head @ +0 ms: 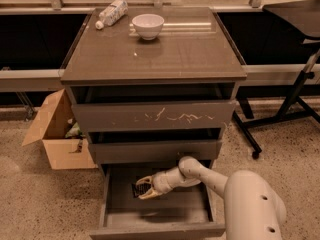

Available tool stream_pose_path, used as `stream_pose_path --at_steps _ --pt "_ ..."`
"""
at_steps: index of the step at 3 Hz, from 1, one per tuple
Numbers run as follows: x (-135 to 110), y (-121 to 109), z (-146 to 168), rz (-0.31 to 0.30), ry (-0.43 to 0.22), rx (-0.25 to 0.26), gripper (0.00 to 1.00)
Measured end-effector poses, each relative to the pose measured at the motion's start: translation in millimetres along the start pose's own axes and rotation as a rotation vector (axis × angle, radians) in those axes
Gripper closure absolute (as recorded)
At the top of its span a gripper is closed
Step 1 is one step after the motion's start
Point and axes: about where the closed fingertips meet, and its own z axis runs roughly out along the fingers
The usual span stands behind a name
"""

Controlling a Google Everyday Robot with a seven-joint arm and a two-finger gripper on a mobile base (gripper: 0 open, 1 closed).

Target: Pick rxbar chocolate from bottom drawer and place on counter

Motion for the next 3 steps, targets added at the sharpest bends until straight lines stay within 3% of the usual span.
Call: stream_pose_path --at_steps 1,3 --pt "-41.2 -1.3 -26.2 -0.065 -0.05 0.028 1.0" --pt "-152.6 37.2 -90.9 -0.189 -0.116 0.006 1.0"
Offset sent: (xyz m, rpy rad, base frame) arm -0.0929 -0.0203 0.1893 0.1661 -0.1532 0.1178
